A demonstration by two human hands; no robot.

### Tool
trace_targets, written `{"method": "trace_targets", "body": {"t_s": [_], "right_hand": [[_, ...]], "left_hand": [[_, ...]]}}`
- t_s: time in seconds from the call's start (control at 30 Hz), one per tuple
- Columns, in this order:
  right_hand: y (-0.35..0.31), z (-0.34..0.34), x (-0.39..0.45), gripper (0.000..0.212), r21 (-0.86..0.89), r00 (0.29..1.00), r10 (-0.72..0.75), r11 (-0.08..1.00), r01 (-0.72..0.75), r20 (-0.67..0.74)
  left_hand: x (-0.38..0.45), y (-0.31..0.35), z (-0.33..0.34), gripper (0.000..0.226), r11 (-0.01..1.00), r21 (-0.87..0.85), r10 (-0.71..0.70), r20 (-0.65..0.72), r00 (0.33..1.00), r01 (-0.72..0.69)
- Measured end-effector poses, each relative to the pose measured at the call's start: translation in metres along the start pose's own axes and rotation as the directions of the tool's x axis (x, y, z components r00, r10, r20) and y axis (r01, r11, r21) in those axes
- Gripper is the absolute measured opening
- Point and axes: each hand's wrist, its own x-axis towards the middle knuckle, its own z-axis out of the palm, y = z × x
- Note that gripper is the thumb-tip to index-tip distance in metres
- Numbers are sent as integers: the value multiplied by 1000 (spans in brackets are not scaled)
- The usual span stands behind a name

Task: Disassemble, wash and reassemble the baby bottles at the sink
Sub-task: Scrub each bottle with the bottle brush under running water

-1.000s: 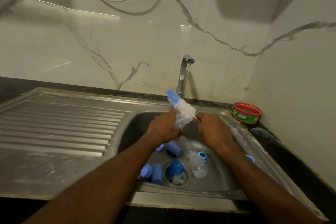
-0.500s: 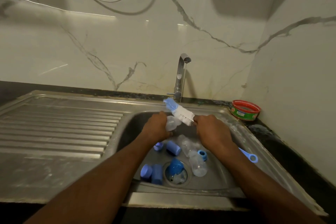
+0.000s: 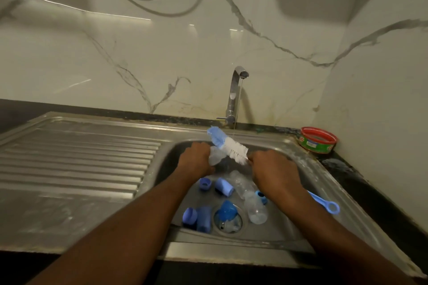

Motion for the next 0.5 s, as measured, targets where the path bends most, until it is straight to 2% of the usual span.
{"method": "trace_targets", "body": {"t_s": [0.1,0.2,0.27,0.43,0.5], "right_hand": [[-2,3,3,28,7,1000,17,1000,-17,12],[-8,3,15,17,42,999,45,998,-44,-7],[-8,3,21,17,41,999,33,999,-33,-11],[11,6,4,24,60,998,-19,998,23,-64],[10,10,2,25,71,997,-49,996,53,-53]], "left_hand": [[2,1,-1,56,999,-4,45,-4,999,-45],[0,28,-3,57,982,32,181,153,972,-188],[1,37,-1,61,981,48,174,214,961,-188],[3,11,-6,47,993,23,110,166,980,-115],[6,1,-3,46,994,-43,107,118,987,-103]]}}
